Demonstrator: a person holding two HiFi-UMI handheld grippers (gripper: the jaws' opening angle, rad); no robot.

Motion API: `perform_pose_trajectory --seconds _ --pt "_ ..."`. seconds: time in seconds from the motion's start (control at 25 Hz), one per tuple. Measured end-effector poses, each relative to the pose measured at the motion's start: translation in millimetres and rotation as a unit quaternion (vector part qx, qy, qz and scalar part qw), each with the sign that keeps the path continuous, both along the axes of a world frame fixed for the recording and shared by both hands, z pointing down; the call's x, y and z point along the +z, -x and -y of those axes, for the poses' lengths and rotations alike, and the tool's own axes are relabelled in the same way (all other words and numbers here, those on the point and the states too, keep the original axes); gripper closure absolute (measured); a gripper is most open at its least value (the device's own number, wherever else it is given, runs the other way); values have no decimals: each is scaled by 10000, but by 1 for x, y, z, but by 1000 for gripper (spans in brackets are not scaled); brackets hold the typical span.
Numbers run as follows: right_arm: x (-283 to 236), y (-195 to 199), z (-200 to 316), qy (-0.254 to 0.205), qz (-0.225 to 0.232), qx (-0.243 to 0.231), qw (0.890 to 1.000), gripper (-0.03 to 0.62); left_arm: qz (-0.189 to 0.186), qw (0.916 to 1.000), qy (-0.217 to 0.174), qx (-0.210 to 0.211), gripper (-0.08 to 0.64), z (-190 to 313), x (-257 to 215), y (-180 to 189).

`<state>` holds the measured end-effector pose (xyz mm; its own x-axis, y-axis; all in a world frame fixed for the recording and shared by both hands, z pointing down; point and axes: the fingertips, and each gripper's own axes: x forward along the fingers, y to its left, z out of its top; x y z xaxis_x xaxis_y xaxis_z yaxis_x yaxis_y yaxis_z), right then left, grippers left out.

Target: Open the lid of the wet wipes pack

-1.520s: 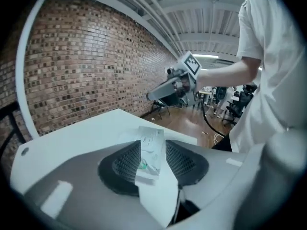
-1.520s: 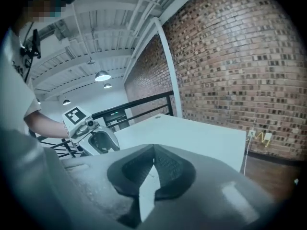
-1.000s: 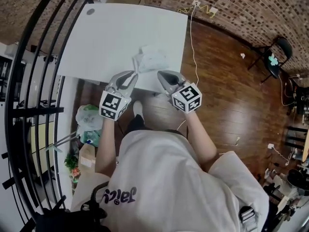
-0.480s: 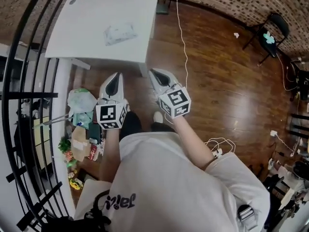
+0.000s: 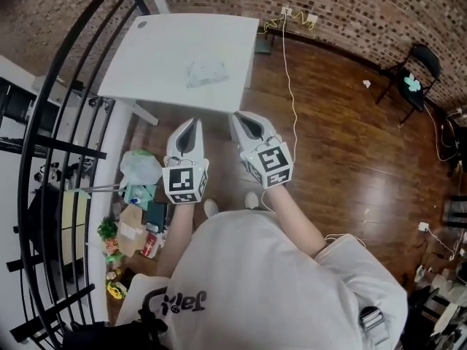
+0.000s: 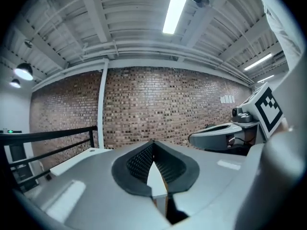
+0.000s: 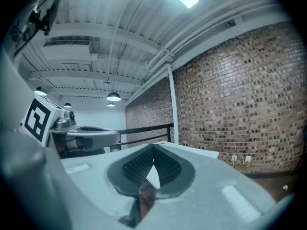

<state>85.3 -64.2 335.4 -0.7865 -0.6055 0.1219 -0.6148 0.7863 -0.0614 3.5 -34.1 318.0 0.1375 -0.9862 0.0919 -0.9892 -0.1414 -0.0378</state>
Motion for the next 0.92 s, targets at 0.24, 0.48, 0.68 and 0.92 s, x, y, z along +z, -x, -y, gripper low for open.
perform_pose_trajectory --seconds 0.24,0.48,0.68,0.92 --pt "-5 24 -11 -65 -15 -8 10000 601 -134 9994 -160 -261 543 -16 -4 30" --pt "-6 51 -13 -153 -71 -153 9997 601 -171 9990 -223 -357 543 -11 -4 55" --pt "-14 42 -7 -142 -111 -224 9996 601 -175 9991 -189 -324 543 4 -9 38" --pt "-10 27 -18 -63 -185 5 9998 601 -91 9997 -206 -62 543 -9 -7 16"
